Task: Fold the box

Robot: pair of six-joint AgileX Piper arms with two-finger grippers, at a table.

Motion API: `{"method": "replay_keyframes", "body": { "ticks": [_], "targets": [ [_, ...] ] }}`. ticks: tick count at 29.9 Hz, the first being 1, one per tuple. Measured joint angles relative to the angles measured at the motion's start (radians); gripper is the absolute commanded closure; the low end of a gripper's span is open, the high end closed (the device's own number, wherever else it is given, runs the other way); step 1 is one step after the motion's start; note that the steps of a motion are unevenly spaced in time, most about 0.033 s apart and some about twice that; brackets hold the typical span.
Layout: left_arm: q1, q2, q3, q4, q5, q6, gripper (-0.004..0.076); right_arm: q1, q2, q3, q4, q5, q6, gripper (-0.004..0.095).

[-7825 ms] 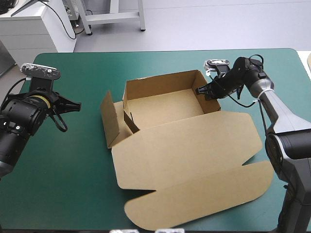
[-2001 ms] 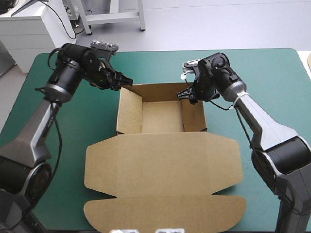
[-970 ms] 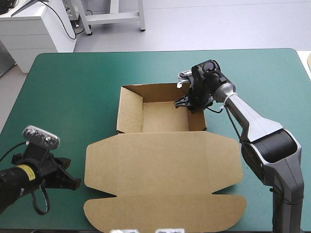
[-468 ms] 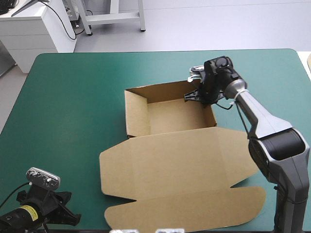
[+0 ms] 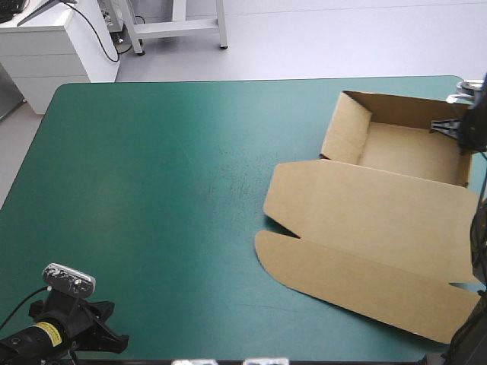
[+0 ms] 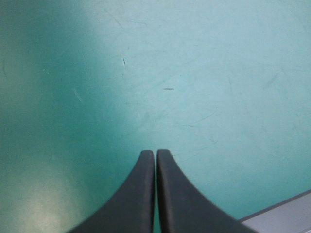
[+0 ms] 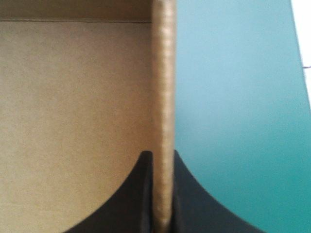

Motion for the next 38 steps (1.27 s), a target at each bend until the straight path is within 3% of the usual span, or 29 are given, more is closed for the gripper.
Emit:
{"method": "replay_keyframes", "body": {
  "ticks": [3,8,11,22,24,27,32,38],
  "targets": [
    [0.0,0.0,0.005,0.0,-0.001,0.0,0.0731,-0.107,-0.001,0.0,-0.003,0.001,-0.01,0.0857],
    [0.0,0.0,0.005,0.0,-0.002,0.0,0.0731,-0.178,-0.002,0.0,-0.028,0.009,-0.015,0.0523],
    [0.0,0.0,0.005,0.0,-0.003,0.0,0.0731,-0.181,-0.002,0.0,-0.033,0.009,-0.019,0.0433],
    [0.0,0.0,0.006,0.0,-0.003,0.0,0.0731,-0.181,-0.085,0.0,-0.014,0.01,-0.029,0.0472],
    [0.0,0.0,0.007,0.0,-0.003,0.0,0.0731,-0.181,-0.122,0.0,0.007,0.01,-0.03,0.0593],
    [0.0,0.0,0.007,0.0,-0.003,0.0,0.0731,-0.181,-0.188,0.0,0.08,0.012,-0.034,0.0904],
    [0.0,0.0,0.008,0.001,-0.008,0.0,0.0731,-0.133,-0.348,0.049,0.225,0.011,-0.113,0.0908],
    [0.0,0.0,0.008,0.007,-0.008,0.0,0.0731,0.022,-0.591,0.261,0.185,0.017,-0.141,0.0908]
  ]
}}
